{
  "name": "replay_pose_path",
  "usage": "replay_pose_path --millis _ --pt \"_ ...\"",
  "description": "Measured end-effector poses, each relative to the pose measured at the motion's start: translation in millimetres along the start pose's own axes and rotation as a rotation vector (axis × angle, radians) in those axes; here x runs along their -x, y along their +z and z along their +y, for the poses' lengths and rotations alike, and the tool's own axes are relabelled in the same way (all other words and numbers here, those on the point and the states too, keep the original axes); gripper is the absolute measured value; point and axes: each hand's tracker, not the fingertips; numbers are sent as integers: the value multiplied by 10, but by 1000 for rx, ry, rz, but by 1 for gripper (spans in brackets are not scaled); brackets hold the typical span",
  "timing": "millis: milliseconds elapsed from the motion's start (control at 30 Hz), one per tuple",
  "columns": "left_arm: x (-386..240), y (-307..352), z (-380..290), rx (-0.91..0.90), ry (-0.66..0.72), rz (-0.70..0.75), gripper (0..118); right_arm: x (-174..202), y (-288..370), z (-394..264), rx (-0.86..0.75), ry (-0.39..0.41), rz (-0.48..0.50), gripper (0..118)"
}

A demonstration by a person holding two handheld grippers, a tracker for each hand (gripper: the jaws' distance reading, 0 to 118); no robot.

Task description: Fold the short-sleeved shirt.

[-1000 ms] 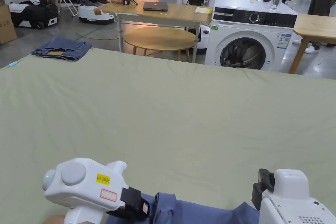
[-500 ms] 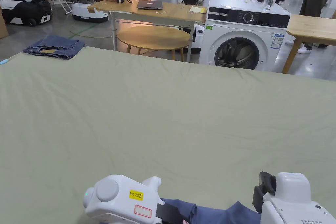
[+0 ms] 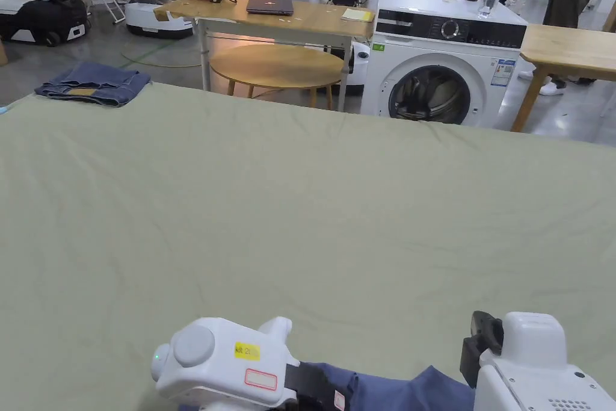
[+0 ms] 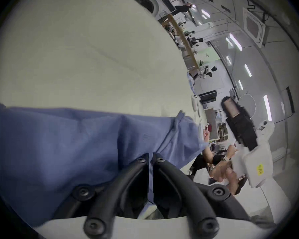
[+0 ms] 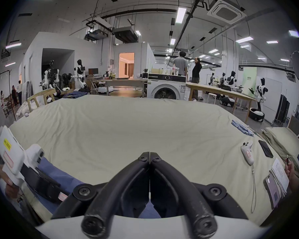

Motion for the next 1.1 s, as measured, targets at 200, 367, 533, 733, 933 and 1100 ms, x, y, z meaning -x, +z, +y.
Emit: replay_pose_path --millis 200,367,533,733,933,1100 --pt "13 825 53 -146 -30 17 0 47 -6 49 -13 -3 12 0" --pt "412 1423 -37 -200 26 142 0 102 5 86 -39 -6 26 0" --pt "840 1639 -158 -195 117 113 19 147 -7 107 -44 -12 43 0" --pt "1211 1334 -237 -159 205 -68 60 184 -15 93 -40 -4 47 0" --pt "1359 1025 -202 -172 210 -246 60 149 11 62 -32 -5 35 0" --pt "1222 954 -100 -105 146 -55 10 110 7 51 -21 -13 26 0"
